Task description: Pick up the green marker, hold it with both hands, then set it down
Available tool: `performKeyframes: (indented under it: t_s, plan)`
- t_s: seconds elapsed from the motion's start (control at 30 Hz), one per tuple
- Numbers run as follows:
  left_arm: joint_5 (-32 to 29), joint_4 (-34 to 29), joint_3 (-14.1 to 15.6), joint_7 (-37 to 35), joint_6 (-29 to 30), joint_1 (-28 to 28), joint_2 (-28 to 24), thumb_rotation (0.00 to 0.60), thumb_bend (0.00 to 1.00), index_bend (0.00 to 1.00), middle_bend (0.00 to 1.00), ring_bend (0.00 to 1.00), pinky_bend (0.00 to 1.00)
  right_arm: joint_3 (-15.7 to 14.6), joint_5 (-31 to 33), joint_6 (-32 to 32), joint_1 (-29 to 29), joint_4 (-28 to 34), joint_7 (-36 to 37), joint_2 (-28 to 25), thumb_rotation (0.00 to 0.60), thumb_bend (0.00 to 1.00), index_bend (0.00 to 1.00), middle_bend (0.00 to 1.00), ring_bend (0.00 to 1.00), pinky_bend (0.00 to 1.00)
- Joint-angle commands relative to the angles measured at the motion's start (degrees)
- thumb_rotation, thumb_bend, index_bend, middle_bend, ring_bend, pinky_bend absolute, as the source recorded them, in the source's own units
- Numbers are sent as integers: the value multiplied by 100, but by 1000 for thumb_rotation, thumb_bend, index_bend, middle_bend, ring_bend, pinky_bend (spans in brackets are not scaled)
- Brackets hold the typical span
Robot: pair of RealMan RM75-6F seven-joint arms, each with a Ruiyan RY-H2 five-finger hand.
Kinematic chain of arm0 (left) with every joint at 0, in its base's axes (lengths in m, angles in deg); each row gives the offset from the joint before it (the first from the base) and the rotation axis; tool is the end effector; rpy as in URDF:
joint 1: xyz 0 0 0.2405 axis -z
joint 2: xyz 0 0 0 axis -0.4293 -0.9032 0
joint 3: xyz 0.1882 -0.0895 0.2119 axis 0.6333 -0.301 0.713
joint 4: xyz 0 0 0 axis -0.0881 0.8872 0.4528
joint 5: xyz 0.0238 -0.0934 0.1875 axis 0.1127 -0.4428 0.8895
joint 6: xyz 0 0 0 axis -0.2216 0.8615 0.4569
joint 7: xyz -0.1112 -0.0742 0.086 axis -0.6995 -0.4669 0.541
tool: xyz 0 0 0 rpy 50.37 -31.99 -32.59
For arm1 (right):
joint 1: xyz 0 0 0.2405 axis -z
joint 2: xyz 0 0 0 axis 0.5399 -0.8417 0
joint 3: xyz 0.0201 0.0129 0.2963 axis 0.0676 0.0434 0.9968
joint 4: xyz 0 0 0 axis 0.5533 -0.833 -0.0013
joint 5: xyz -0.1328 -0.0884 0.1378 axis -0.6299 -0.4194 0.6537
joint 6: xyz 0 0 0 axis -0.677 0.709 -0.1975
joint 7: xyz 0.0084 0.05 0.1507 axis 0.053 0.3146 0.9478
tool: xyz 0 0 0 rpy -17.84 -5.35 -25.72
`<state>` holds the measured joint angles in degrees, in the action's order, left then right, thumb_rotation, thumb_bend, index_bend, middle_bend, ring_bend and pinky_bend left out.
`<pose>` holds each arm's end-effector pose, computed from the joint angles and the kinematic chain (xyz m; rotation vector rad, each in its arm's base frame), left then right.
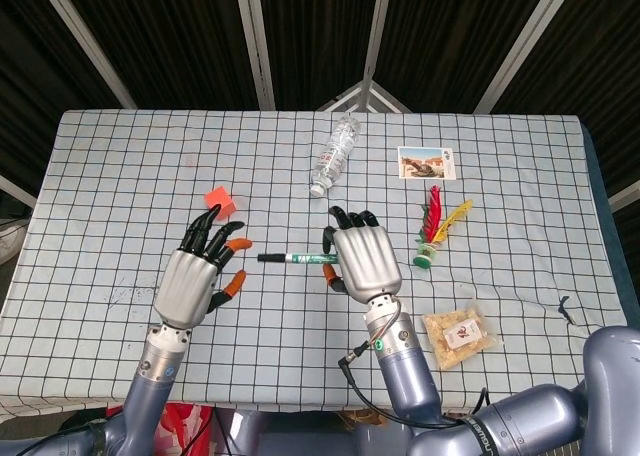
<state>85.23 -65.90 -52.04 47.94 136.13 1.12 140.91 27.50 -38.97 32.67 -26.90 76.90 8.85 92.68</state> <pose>-0.1174 0.2825 0.0261 -1.5193 -0.6262 -1.4524 0.0030 -0.3333 0.0671 1.6279 -1.0347 0.9736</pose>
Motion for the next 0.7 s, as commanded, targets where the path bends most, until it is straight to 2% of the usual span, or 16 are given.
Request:
performKeyframes:
  t_s: [0.03,0.7]
  plan:
    - [64,84,2,1,25,47,115,600,423,389,219,0,130,-15,15,-16,-7,-16,43,-21,600,566,755,191,251,190]
    - [218,465,-183,-20,145,295,625,600,434,454,256,0,130,-128,49,-128,64,74,402,-293,600,567,760,191,251,190]
